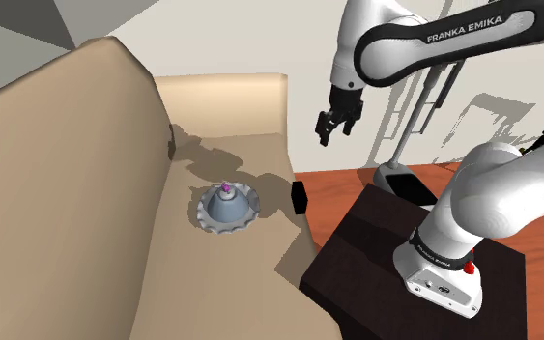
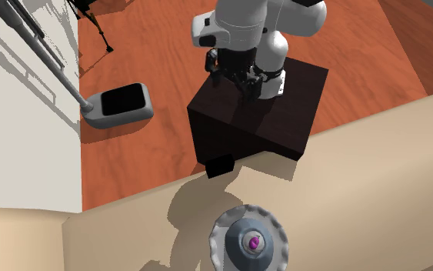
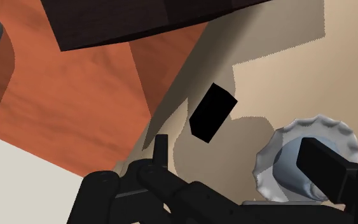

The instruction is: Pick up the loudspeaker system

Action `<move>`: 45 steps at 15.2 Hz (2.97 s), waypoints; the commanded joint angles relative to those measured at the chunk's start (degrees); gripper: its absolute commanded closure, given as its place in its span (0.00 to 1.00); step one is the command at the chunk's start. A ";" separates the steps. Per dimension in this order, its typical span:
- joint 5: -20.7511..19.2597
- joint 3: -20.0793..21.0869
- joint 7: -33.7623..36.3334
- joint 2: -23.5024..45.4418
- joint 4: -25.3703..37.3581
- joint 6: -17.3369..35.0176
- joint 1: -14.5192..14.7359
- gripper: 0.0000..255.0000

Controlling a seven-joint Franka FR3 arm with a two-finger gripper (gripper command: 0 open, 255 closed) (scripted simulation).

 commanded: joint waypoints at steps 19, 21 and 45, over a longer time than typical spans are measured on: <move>0.75 3.51 11.71 42.39 -4.24 45.98 1.31 0.00; 0.32 3.36 12.04 44.49 -4.02 47.85 1.35 0.00; 0.82 3.62 11.66 41.95 -4.28 45.58 1.21 1.00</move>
